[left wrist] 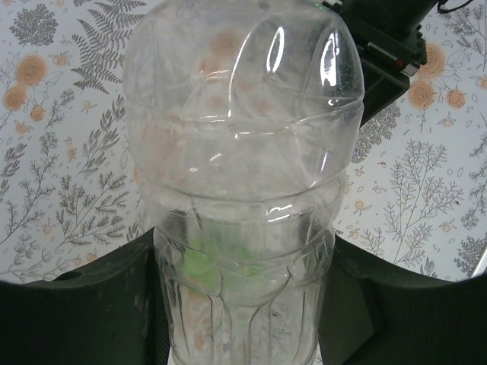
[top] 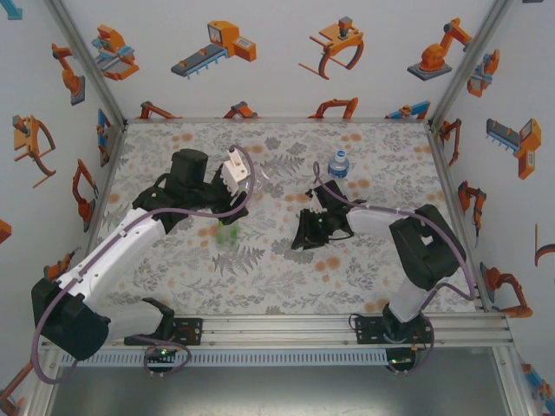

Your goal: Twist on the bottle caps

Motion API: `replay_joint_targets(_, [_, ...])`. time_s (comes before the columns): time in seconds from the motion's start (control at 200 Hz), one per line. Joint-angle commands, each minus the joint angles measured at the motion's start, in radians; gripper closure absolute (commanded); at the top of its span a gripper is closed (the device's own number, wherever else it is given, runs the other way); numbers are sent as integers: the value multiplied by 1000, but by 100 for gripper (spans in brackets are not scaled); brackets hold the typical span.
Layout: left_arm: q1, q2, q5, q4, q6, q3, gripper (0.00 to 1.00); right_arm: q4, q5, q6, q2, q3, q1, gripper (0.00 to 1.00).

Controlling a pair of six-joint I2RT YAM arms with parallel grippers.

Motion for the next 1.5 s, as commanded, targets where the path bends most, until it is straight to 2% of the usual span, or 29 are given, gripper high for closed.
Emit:
replay_joint_targets(0.0, [4, 6, 28, -7, -16, 35, 77, -44, 36, 2, -45, -40, -31, 65])
replay_joint_targets(0.275, [4, 10, 29, -10, -12, 37, 77, -266, 211, -97, -102, 56, -10, 59])
replay_joint_targets(0.471, [4, 9, 24, -11, -11, 38, 77, -339, 401, -165, -114, 143, 109, 58])
replay_joint_targets(0.596, [3, 10, 22, -14, -11, 39, 77, -314, 451, -258, -108, 162, 187, 57])
replay_joint_targets(0.786, [3, 10, 25, -15, -12, 41, 77, -253, 471, -334, -95, 158, 239, 56])
replay_joint_targets(1.492, [3, 14, 19, -17, -11, 41, 76, -193, 463, -363, -3, 153, 245, 57])
